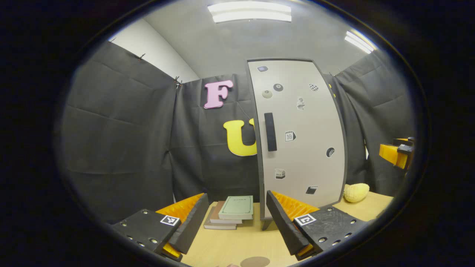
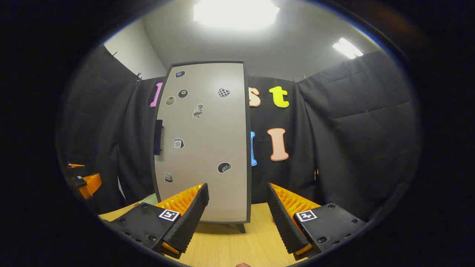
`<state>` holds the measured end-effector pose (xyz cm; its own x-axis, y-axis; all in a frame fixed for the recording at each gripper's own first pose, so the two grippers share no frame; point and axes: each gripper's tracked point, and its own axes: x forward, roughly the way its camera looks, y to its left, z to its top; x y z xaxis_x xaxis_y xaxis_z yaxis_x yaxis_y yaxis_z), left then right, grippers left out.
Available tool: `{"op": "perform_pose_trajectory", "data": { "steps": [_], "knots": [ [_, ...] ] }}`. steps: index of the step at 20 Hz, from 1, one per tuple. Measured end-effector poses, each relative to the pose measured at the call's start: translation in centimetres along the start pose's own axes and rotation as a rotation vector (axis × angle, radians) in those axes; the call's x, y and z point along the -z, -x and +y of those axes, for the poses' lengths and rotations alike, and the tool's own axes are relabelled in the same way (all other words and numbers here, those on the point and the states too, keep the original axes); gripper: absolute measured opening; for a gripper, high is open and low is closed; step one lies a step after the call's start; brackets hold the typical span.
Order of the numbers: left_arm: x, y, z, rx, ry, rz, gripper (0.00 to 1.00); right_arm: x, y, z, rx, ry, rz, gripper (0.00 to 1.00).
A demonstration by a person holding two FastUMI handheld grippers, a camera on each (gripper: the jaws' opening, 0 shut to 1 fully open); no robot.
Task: Open the cabinet door with the right hand, grasp the bottle in the cabinet with the left hand and place it on the coaster, then close the cabinet door with the right hand.
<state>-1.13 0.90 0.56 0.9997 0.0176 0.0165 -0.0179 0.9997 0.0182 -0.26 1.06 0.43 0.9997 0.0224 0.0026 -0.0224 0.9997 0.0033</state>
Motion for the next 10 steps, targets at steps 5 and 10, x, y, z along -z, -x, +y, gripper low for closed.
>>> {"op": "perform_pose_trajectory", "data": {
  "steps": [5,10],
  "knots": [
    [-0.1,0.3,0.7,-0.016,-0.004,-0.001,0.95,-0.1,-0.3,0.6,-0.018,-0.007,0.002,0.98],
    [-0.1,0.3,1.1,-0.025,-0.005,-0.001,0.96,0.0,-0.3,1.0,-0.025,-0.007,0.004,0.98]
  ]
}}
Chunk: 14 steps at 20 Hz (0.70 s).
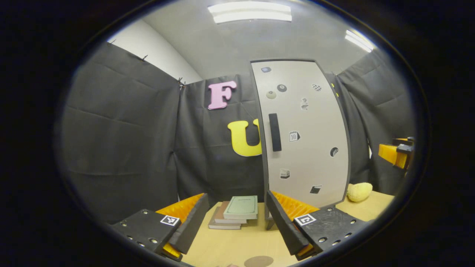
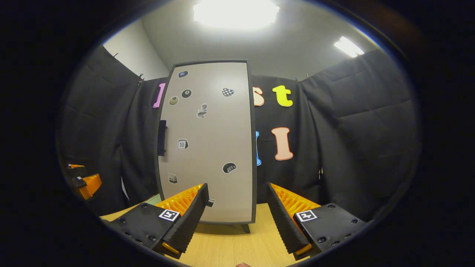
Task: Open the cabinet door with the right hand, grasp the bottle in the cabinet with the left hand and place it on the coaster, then close the cabinet door with the right hand.
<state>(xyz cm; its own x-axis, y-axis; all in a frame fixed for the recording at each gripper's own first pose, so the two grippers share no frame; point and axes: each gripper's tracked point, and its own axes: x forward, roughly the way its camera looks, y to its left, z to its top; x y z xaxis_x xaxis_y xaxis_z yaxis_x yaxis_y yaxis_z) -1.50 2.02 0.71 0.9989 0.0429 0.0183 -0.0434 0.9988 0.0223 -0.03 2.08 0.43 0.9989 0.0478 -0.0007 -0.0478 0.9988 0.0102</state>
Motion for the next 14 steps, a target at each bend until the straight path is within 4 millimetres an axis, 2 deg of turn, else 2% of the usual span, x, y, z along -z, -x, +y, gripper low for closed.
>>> {"op": "perform_pose_trajectory", "data": {
  "steps": [8,14],
  "knots": [
    [0.2,-0.1,1.1,-0.017,-0.002,0.006,0.96,-0.5,-1.0,1.4,-0.025,-0.011,-0.009,0.98],
    [0.6,0.7,3.9,-0.077,-0.016,0.020,0.96,-2.5,-4.0,5.1,-0.103,-0.040,-0.019,0.96]
  ]
}}
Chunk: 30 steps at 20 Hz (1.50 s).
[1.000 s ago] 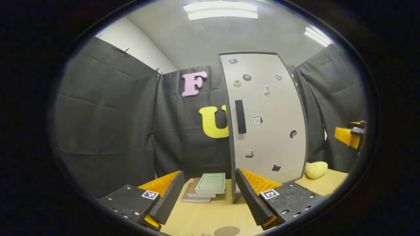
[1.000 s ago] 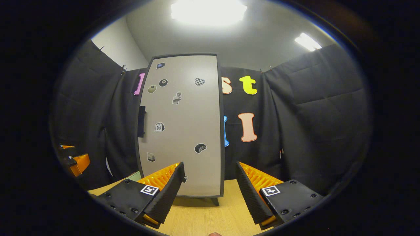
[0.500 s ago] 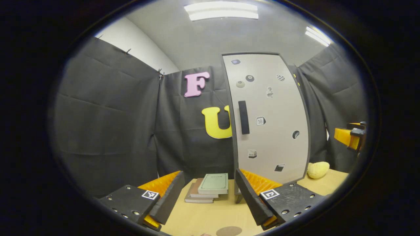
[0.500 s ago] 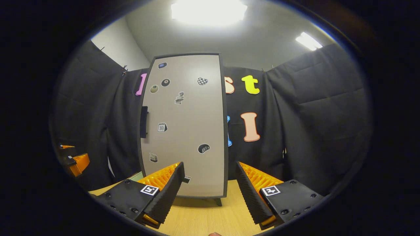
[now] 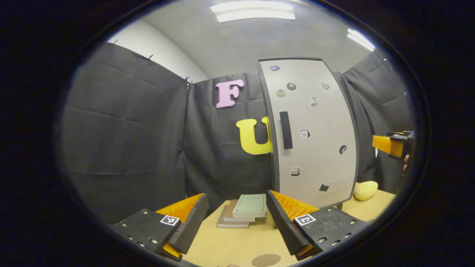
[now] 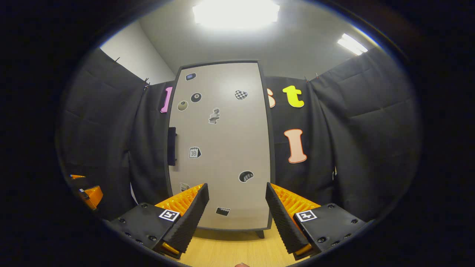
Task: Open the cabinet door with the right hand, grasp the bottle in the cabinet with the left hand and place it on the coaster, then close the cabinet door with the right hand.
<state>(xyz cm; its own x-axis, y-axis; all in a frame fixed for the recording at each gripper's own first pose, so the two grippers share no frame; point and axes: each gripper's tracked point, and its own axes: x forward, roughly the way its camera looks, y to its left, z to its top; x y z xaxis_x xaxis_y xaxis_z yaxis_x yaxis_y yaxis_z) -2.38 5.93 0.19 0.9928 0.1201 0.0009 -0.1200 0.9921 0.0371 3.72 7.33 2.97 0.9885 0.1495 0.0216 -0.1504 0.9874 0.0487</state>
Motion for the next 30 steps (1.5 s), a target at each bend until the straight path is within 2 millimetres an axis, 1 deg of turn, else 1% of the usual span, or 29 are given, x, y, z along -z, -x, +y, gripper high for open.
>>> {"op": "perform_pose_trajectory", "data": {
  "steps": [3,5,10,14,19,22,23,24,25,26,27,28,30],
  "knots": [
    [0.1,0.7,2.1,-0.047,-0.011,0.003,0.95,-1.1,-2.4,2.6,-0.059,-0.013,0.002,0.94],
    [0.4,1.1,3.6,-0.082,-0.016,0.011,0.96,-2.0,-4.3,4.5,-0.099,-0.020,-0.004,0.96],
    [0.9,2.9,7.9,-0.181,-0.043,0.028,0.95,-4.1,-8.1,9.5,-0.182,-0.031,-0.033,0.96],
    [1.5,4.8,11.6,-0.266,-0.049,0.046,0.96,-5.0,-11.3,13.9,-0.242,-0.039,-0.038,0.94],
    [2.5,7.4,15.9,-0.363,-0.048,0.068,0.95,-4.6,-15.6,18.0,-0.249,-0.022,-0.024,0.94],
    [3.2,8.6,17.9,-0.410,-0.042,0.081,0.95,-4.1,-18.1,19.6,-0.228,0.020,-0.010,0.96],
    [3.3,8.9,18.4,-0.420,-0.036,0.084,0.95,-3.9,-18.8,19.8,-0.215,0.029,0.000,0.91],
    [3.5,8.7,18.3,-0.429,-0.031,0.087,0.95,-3.6,-19.6,20.3,-0.208,0.034,0.014,0.89],
    [3.5,8.5,18.3,-0.436,-0.026,0.091,0.95,-3.1,-20.3,20.7,-0.204,0.038,0.035,0.85],
    [3.7,8.6,18.6,-0.442,-0.021,0.094,0.95,-2.4,-21.0,20.8,-0.190,0.048,0.061,0.85],
    [3.8,8.6,18.7,-0.446,-0.016,0.098,0.95,-1.8,-21.4,20.9,-0.178,0.054,0.085,0.76],
    [4.3,8.7,19.1,-0.448,-0.011,0.099,0.95,-1.1,-21.9,21.0,-0.170,0.060,0.111,0.72],
    [4.5,8.8,19.4,-0.448,0.002,0.087,0.95,-0.1,-22.2,20.8,-0.148,0.063,0.162,0.58]
  ]
}}
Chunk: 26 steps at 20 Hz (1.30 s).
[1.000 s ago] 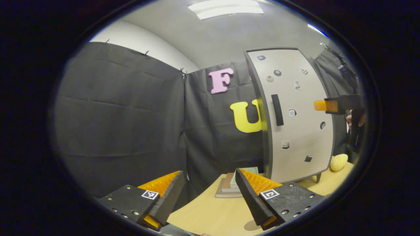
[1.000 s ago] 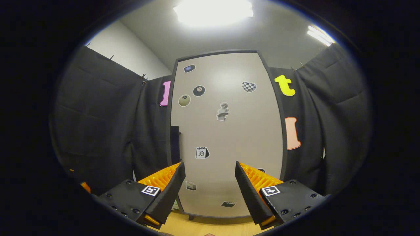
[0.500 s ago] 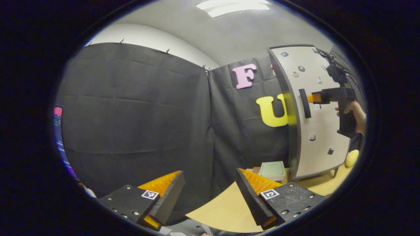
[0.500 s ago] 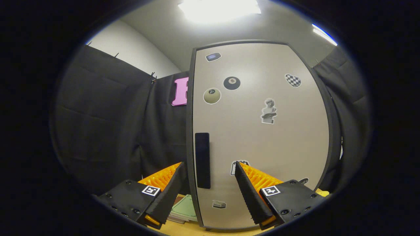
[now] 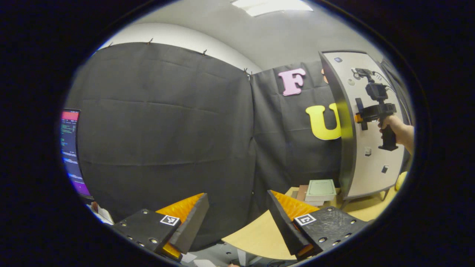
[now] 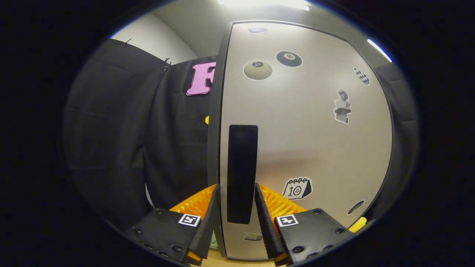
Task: Open the cabinet door with the right hand, grasp the bottle in the cabinet with the left hand and place it on the coaster, then close the cabinet door with the right hand.
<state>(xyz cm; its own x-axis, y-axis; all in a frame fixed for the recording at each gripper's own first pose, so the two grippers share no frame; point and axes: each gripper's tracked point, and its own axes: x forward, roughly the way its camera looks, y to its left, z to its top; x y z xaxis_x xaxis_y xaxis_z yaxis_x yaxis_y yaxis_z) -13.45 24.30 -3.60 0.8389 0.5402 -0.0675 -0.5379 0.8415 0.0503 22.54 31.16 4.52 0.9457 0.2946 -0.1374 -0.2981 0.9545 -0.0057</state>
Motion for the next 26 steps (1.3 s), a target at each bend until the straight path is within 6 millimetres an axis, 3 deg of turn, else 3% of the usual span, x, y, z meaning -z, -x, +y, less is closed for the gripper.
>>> {"op": "perform_pose_trajectory", "data": {
  "steps": [1,2,3,7,9,19,26],
  "knots": [
    [0.0,-0.1,0.1,0.002,0.005,-0.003,0.95,-0.2,-0.1,0.0,0.002,-0.019,-0.010,0.38],
    [0.0,-0.2,0.3,0.005,0.009,-0.006,0.96,0.1,-0.1,-0.1,-0.004,-0.024,0.004,0.37],
    [0.0,-0.4,0.3,0.010,0.012,-0.007,0.96,-0.1,-0.1,0.0,-0.011,-0.023,0.001,0.28],
    [0.3,-1.2,-0.3,0.057,0.025,-0.007,0.96,0.0,0.6,0.1,-0.069,-0.023,0.029,0.15],
    [0.0,-1.4,-1.0,0.087,0.025,-0.017,0.96,0.0,1.4,0.1,-0.106,-0.045,0.032,0.15],
    [-1.2,-4.5,-10.7,0.278,0.035,-0.042,0.96,0.5,3.6,-0.9,-0.245,-0.059,0.051,0.15],
    [-2.7,-3.8,-17.3,0.386,0.040,-0.066,0.96,0.7,4.6,-1.8,-0.338,-0.060,0.058,0.13]
  ]
}}
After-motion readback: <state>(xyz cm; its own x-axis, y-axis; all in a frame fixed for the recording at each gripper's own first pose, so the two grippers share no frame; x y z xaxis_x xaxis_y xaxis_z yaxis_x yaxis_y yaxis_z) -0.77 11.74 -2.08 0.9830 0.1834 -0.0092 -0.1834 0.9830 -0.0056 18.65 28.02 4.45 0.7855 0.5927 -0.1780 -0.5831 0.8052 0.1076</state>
